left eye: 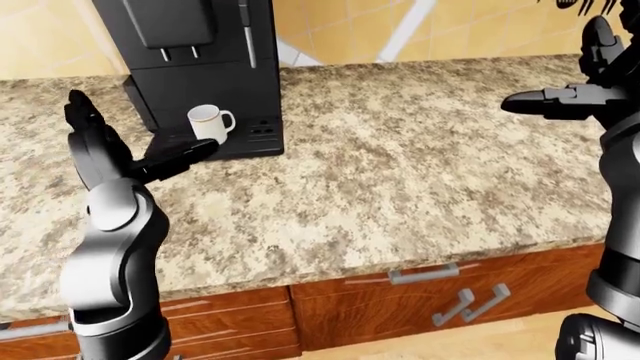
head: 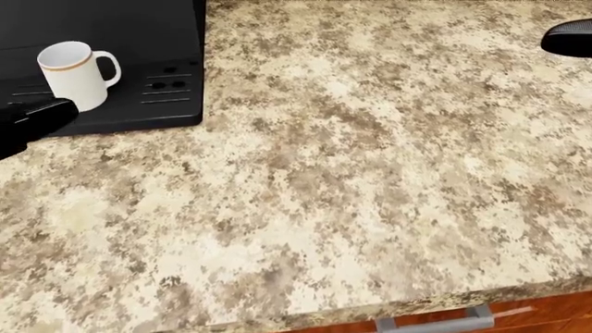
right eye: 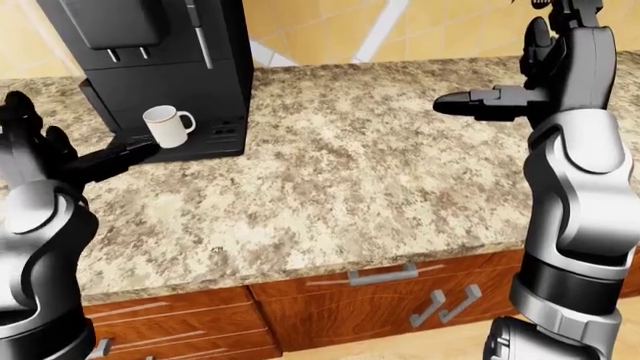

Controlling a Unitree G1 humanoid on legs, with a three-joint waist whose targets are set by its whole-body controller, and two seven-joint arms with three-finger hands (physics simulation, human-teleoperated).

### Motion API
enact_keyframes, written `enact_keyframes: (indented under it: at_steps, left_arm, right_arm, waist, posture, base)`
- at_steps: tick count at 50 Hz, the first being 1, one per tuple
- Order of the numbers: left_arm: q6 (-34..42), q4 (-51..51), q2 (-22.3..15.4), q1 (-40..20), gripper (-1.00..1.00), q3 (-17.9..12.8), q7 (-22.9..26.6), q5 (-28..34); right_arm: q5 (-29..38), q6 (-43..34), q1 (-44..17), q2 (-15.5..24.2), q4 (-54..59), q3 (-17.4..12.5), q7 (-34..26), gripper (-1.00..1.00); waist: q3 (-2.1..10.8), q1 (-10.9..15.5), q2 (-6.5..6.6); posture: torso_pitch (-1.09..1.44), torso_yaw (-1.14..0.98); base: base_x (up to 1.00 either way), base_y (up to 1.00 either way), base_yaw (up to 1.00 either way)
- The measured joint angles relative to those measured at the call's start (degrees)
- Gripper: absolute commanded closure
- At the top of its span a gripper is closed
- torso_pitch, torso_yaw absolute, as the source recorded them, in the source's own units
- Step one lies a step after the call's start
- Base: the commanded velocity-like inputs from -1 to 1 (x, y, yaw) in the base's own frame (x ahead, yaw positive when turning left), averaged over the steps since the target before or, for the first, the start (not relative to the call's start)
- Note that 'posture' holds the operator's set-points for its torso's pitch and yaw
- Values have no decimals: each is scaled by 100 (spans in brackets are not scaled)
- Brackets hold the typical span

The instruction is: Pick the mug from under the coffee machine dispenser and place it on the counter.

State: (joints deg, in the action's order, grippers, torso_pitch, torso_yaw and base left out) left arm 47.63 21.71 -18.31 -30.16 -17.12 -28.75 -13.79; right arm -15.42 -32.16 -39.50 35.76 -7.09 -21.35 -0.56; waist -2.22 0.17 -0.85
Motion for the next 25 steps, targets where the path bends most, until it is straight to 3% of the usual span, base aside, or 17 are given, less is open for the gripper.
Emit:
enact_keyframes:
  at_steps: [11,25]
  left_arm:
    - [119,-286,417,-319,-100,364,-244,300]
    - [42,-500,704,-344,-100,443,-724,446]
  right_arm:
    - [-10,-17,39,-20,-30,3,-3,-100]
    - [23,3,51,-19,-28,0,1,-100]
  waist:
    - [1,-13,-21]
    - [-11,-19,-47]
  posture:
    - [0,0]
    - [0,0]
  base:
    - [0,0,0]
    - [0,0,0]
